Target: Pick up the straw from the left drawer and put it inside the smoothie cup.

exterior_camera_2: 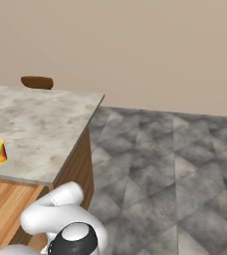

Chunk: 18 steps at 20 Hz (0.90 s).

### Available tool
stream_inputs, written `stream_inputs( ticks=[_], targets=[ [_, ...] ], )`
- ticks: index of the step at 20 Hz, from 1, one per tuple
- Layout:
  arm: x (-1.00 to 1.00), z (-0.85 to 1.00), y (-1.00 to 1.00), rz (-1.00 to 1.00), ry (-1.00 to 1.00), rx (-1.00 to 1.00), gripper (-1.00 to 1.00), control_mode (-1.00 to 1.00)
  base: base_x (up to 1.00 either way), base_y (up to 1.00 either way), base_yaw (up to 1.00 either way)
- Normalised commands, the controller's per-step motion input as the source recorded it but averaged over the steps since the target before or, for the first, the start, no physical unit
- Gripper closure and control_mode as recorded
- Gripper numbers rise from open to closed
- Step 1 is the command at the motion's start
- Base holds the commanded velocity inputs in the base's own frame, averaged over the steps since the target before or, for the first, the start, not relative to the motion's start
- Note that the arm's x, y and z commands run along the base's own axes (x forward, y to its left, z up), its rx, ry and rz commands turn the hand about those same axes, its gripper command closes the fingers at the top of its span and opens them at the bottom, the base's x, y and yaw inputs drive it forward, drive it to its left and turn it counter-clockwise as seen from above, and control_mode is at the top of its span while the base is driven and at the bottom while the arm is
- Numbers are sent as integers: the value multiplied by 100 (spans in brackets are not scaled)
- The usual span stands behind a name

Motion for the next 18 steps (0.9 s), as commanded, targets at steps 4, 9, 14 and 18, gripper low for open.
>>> stream_inputs(
  ticks=[4, 9, 14, 18],
  targets=[
    [46, 82, 0, 0, -3, 0, -100, -100, 0, 0, 0],
    [77, 54, 8, 0, 3, 0, -100, -100, 0, 0, 0],
    [28, -9, -2, 1, 0, -3, -100, -100, 0, 0, 0],
    [35, -1, 17, 6, 0, -3, -100, -100, 0, 0, 0]
  ],
)
